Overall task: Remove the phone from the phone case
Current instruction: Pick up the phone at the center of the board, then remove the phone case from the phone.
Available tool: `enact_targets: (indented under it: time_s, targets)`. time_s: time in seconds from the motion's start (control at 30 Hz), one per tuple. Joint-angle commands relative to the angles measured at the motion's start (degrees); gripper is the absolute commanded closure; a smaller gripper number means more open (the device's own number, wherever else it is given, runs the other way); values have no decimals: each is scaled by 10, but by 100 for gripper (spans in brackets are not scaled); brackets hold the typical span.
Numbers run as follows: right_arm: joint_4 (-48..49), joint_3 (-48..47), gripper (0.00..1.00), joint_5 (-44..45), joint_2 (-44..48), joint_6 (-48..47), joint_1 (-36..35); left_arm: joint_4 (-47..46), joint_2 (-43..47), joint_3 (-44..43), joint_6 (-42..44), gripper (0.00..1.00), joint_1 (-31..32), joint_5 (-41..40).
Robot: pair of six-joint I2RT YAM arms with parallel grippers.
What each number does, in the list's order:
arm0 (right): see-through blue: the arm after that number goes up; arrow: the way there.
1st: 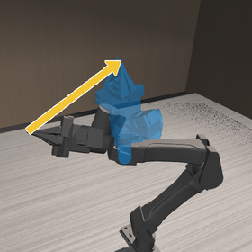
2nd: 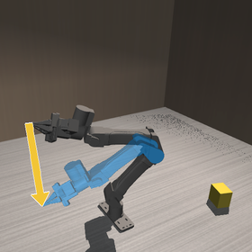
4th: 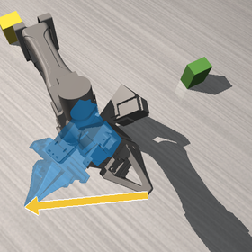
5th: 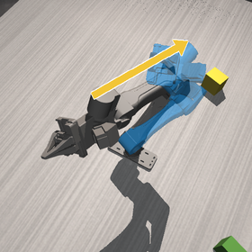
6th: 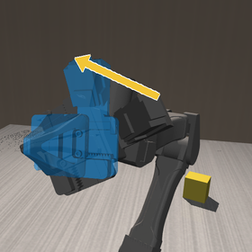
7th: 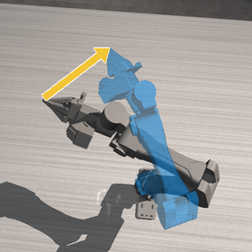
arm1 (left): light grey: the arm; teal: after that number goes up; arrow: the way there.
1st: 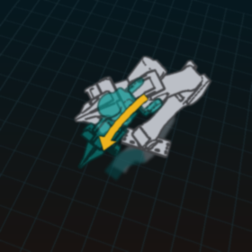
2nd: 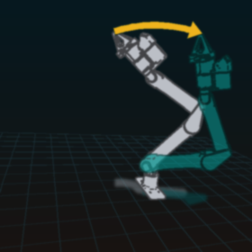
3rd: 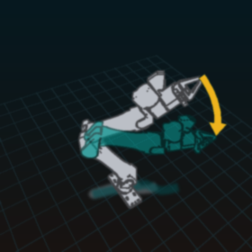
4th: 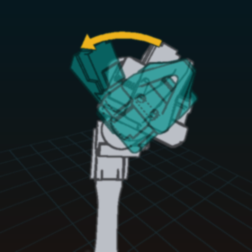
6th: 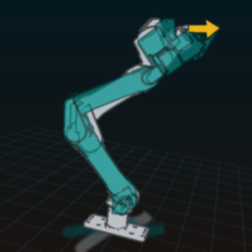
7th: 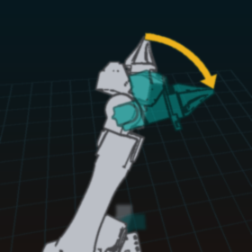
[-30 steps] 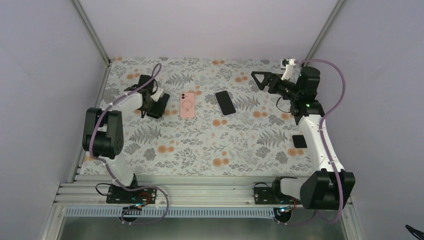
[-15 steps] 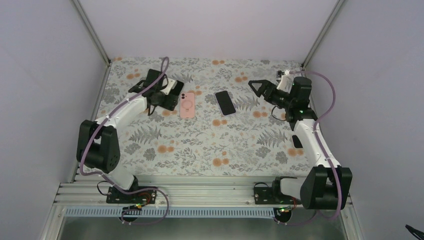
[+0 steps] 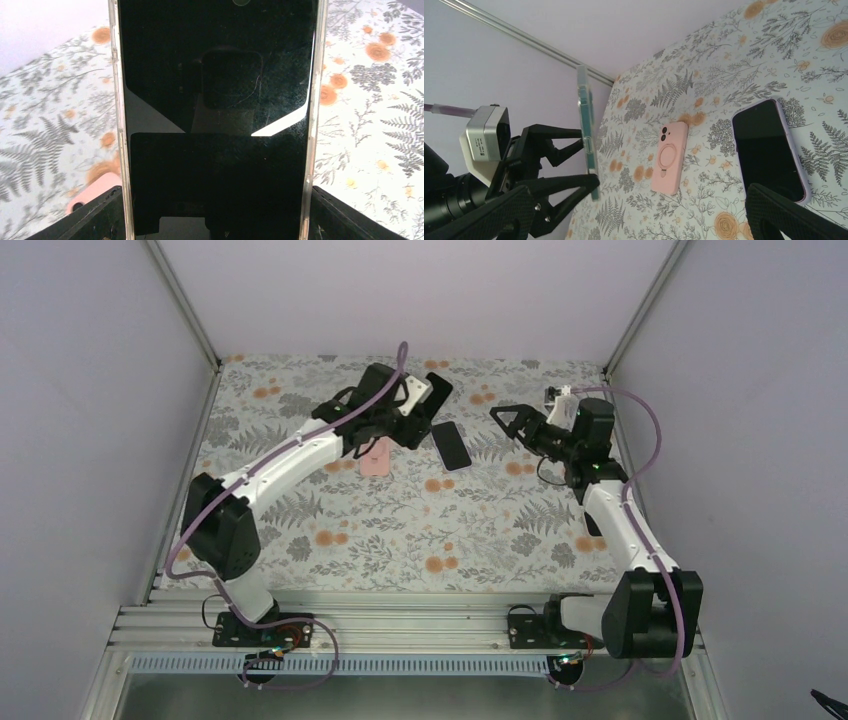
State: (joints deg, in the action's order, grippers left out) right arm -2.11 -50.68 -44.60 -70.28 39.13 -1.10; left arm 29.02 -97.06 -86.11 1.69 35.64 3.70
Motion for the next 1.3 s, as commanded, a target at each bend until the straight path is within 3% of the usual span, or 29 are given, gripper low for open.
enact_targets:
  time_s: [0.0,0.17,0.3,0.6,0.93,1.13,1.27]
  targets:
    - [9,-6,1,-12,-14,13,-10,-28,-32,-50,-23,50,31,3]
    - [31,-9,8,-12,-27,20,-21,-30,-75,-109,-24,50,57,-1]
    - [46,-17,20,-8,-44,23,-27,-25,-104,-150,-29,50,70,5]
    - [52,-64,32,-2,-90,14,-44,-20,-137,-198,-28,50,106,-4]
    - [42,-66,74,23,-91,22,-45,-5,-166,-256,-25,50,128,-35]
    - [45,-59,89,31,-73,21,-45,-5,-161,-246,-27,49,133,-38]
    - [43,-58,96,27,-59,11,-41,4,-151,-240,-10,37,133,-25]
